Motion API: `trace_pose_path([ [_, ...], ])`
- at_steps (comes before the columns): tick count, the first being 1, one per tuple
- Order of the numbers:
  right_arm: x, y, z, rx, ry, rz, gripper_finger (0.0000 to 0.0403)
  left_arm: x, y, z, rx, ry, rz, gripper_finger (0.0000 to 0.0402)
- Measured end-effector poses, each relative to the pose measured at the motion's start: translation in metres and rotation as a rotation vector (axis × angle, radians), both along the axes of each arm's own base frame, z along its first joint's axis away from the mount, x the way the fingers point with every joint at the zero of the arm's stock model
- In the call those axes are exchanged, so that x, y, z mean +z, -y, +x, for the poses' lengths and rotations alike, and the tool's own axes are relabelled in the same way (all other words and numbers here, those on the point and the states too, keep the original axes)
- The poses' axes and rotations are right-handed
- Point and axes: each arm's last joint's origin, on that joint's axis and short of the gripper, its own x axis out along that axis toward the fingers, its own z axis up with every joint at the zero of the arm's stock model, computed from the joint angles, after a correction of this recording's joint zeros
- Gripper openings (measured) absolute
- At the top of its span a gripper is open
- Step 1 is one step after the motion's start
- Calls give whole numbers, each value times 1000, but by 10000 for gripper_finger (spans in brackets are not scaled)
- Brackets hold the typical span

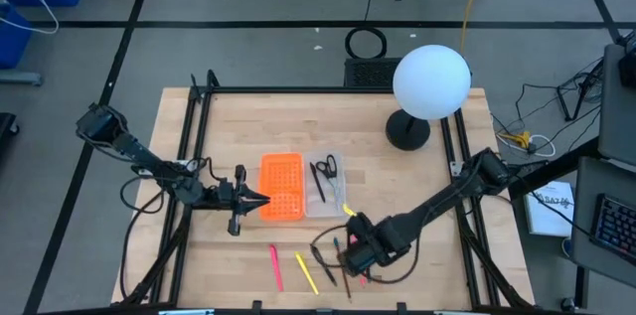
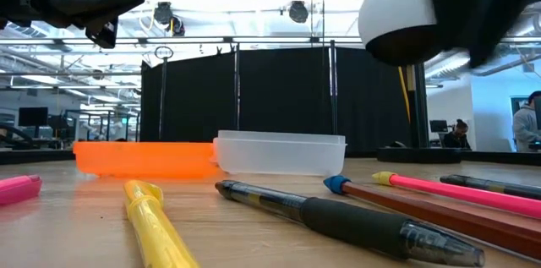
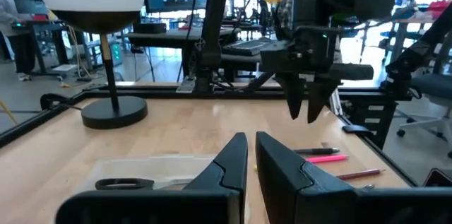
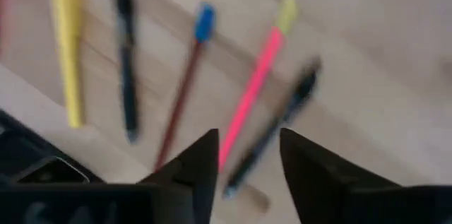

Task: Pick & place school supplies into a supply box
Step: Put the right transparent pen into the transparent supply box

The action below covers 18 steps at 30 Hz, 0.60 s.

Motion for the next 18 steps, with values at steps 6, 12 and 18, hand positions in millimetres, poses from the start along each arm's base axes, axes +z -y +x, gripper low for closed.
trace_pose_path([
  [6, -21, -4, -12, -73, -40, -16, 170, 0, 0, 0, 1, 1, 10, 35],
  [12, -44, -6, -10, -57, 38, 41, 171, 0, 0, 0, 1, 2, 11, 35],
  [18, -63, 1, -20, -100, -26, 34, 168, 0, 0, 0, 3, 3, 24, 35],
])
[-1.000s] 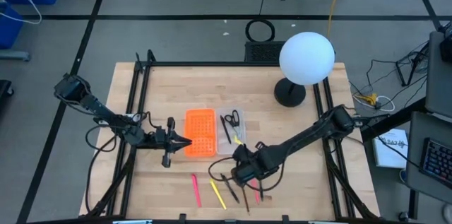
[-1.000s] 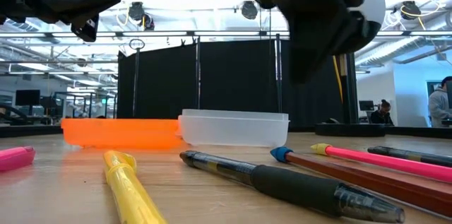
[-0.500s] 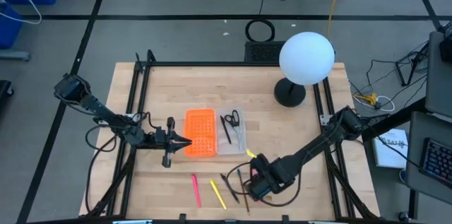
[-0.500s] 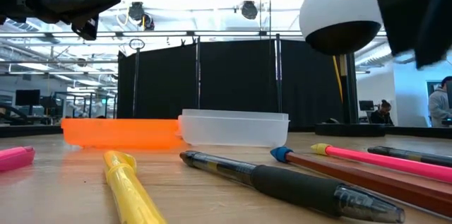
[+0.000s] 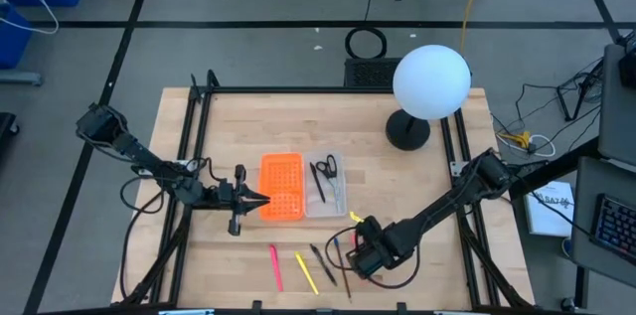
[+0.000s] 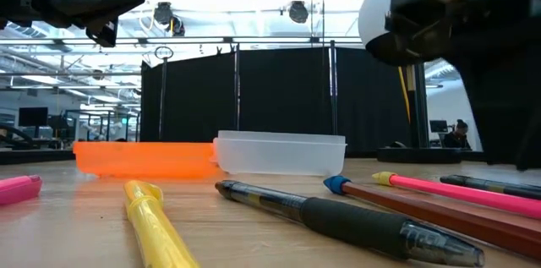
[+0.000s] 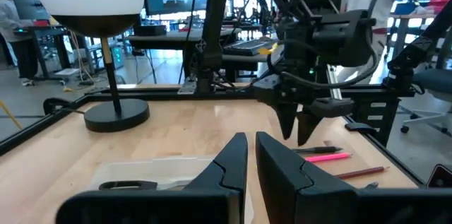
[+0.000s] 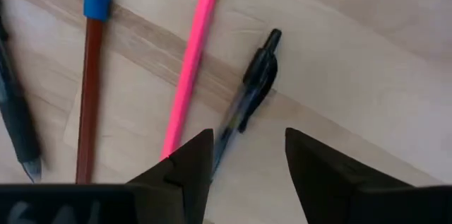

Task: Pick & place school supplies into a supply box
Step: Put the right transparent pen into the transparent supply box

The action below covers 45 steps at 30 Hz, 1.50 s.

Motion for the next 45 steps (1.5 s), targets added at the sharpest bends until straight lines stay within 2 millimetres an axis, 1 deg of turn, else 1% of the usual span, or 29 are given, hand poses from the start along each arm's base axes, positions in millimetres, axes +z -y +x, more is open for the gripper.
trace_pose_path([
  [4, -15, 6, 0, -13, 25, 19, 168, 0, 0, 0, 0, 0, -3, 35],
  [8, -24, 10, -3, -6, 37, 60, 167, 0, 0, 0, -1, -1, -8, 35],
  [13, -39, 17, -16, 22, -73, 91, 164, 0, 0, 0, -1, -2, -9, 35],
  [16, -46, 21, -23, 38, -108, 79, 151, 0, 0, 0, -1, -3, -7, 35],
  [20, -53, 22, -28, 30, -110, 80, 126, 0, 0, 0, -1, -2, -6, 35],
  [27, -57, 23, -33, 51, -124, 64, 86, 0, 0, 0, -2, -2, -24, 35],
  [34, -58, 23, -33, 43, -123, 61, 57, 0, 0, 0, -3, -3, -40, 35],
  [39, -58, 24, -33, 19, -114, 49, 28, 0, 0, 0, -5, -5, -66, 35],
  [45, -58, 23, -34, 23, -113, 48, 24, -1, 0, 0, -4, -10, -55, 35],
])
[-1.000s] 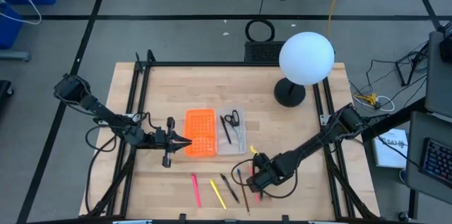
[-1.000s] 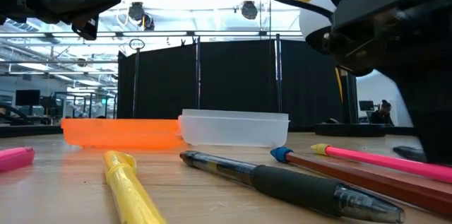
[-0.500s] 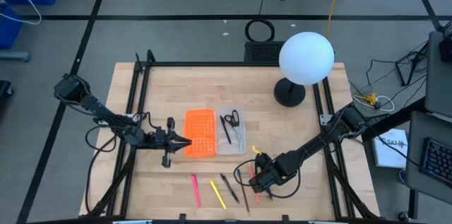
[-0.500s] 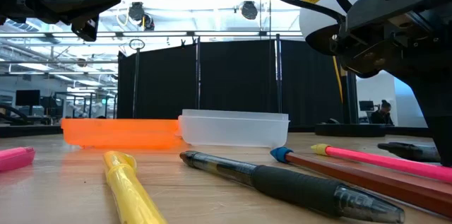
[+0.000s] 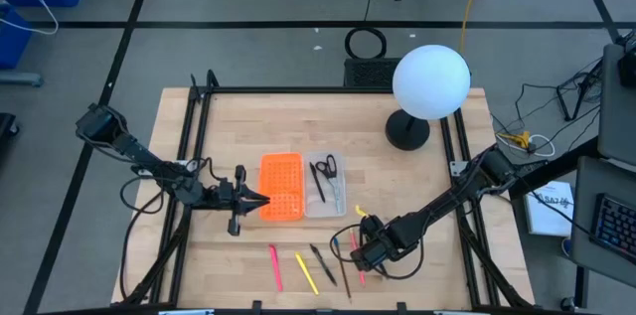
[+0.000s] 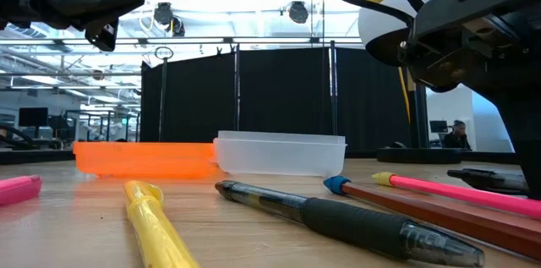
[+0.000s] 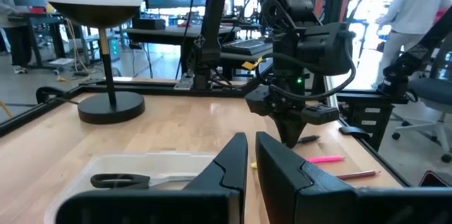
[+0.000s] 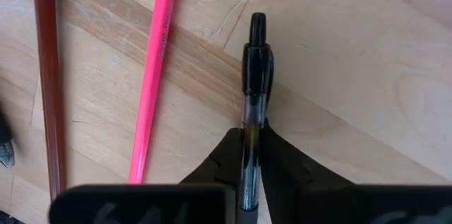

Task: Pick & place school supplies into a supply box
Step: Put the right transparent pen into the transparent supply box

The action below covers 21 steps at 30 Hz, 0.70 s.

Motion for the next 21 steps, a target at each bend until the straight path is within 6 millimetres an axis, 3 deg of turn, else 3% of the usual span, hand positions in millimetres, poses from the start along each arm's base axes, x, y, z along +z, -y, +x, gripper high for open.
trace_pose_path([
  [21, 0, 0, 0, 68, 36, -56, 24, 0, 0, 0, -1, 3, 25, 35],
])
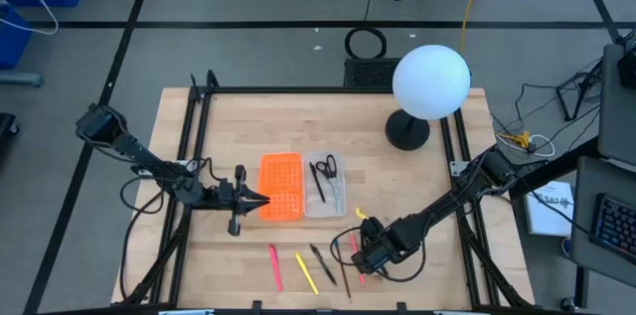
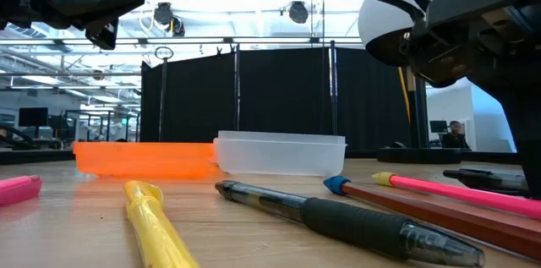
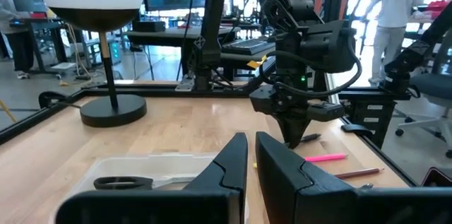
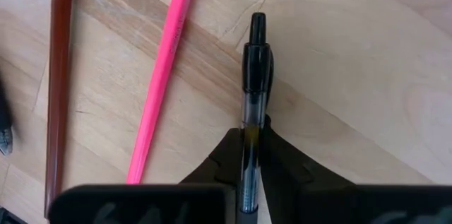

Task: Pick & place school supplies into a supply box
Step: Put the right transparent pen into the transparent supply box

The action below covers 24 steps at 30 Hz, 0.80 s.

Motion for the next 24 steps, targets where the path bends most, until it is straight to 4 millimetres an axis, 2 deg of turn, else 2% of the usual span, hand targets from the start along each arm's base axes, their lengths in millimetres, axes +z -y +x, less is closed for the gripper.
trace_pose_path([
  [6, 4, -3, 2, 64, 8, -27, 24, 4, 1, 0, -26, 42, 133, 35],
  [13, 34, -11, 8, 92, 91, -41, 24, 8, 1, -1, -33, 85, 166, 35],
  [19, 63, -4, 4, 114, 171, -95, 24, 8, 1, -1, -21, 91, 270, 35],
  [24, 69, -1, 1, 147, 182, -132, 24, 8, 1, -1, -19, 93, 297, 35],
])
